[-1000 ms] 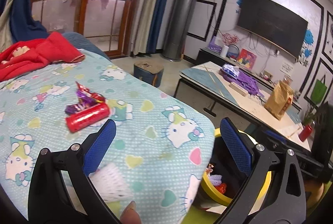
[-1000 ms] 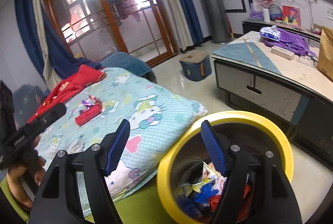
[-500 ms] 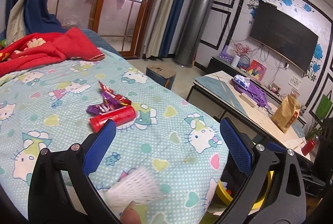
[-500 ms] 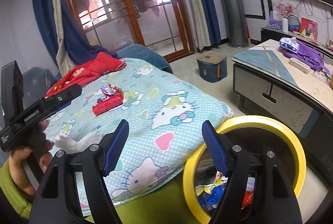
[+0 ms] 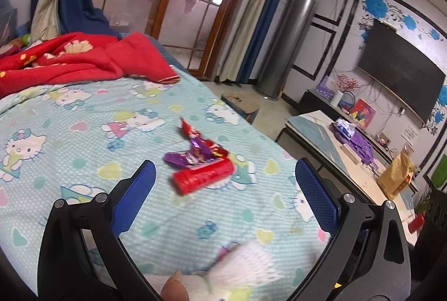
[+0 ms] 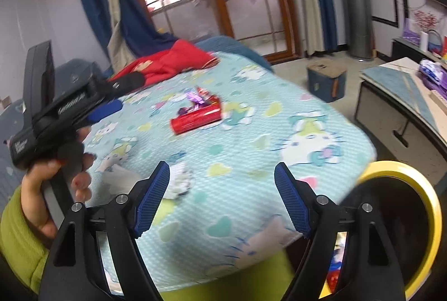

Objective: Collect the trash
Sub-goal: 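Move both tools back over the red tube and white mesh on the bed, then grasp the purple wrapper with the left tool while the right tool grasps the white mesh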

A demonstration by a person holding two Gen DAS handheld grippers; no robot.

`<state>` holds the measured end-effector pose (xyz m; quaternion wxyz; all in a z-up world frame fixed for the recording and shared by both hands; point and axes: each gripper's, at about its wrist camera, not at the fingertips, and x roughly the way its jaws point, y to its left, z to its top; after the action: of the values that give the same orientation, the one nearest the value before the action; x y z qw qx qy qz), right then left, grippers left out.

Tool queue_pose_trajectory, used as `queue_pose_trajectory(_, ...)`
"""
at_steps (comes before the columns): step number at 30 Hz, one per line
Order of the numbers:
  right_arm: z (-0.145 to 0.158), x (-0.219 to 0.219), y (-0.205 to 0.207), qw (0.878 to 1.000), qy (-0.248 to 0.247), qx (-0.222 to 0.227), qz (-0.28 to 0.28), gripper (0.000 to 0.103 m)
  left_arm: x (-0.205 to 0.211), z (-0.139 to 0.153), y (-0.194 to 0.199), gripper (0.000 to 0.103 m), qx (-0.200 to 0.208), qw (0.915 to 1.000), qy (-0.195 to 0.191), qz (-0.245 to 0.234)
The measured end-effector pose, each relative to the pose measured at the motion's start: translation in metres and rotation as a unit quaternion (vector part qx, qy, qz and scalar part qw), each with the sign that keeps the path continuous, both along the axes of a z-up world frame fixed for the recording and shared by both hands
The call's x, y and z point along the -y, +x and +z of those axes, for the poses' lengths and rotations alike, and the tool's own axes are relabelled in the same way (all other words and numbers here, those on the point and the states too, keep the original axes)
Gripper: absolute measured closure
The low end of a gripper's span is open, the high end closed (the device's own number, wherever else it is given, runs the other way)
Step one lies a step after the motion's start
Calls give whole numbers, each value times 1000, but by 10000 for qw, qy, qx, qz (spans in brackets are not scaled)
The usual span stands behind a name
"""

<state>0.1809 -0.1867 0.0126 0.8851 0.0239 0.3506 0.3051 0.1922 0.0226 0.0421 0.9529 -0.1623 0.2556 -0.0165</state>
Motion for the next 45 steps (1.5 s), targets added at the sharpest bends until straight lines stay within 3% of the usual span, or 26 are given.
queue_pose_trajectory(11, -36, -62, 21, 9947, -71, -775, 675, 28, -39, -20, 52, 11, -816, 9962, 94, -279)
queue_pose_trajectory(18, -55, -67, 30, 9924, 4, -1015, 694, 28, -43, -49, 96, 12, -1374, 9885, 194, -609)
queue_pose_trajectory(22, -56, -63, 31, 9918, 92, -1031, 751, 42, -45, -68, 122, 17, -1690, 9831, 84, -696)
queue_pose_trajectory(28, -58, -58, 29, 9920, 138, -1000, 764, 53, -49, -80, 146, 21, -1895, 9787, -126, -782)
queue_pose_trajectory(30, -57, -58, 28, 9920, 144, -995, 760, 55, -50, -85, 151, 25, -1968, 9772, -245, -763)
queue_pose_trajectory(35, -57, -58, 23, 9922, 134, -934, 821, 63, -46, -88, 154, 33, -1960, 9777, -63, -750)
queue_pose_trajectory(37, -57, -58, 21, 9923, 124, -905, 832, 68, -45, -88, 152, 44, -1942, 9780, -45, -755)
queue_pose_trajectory(38, -57, -58, 19, 9923, 126, -904, 839, 69, -44, -87, 150, 55, -1951, 9780, -18, -732)
queue_pose_trajectory(45, -57, -59, 16, 9921, 113, -902, 865, 77, -36, -88, 138, 65, -1853, 9792, 263, -783)
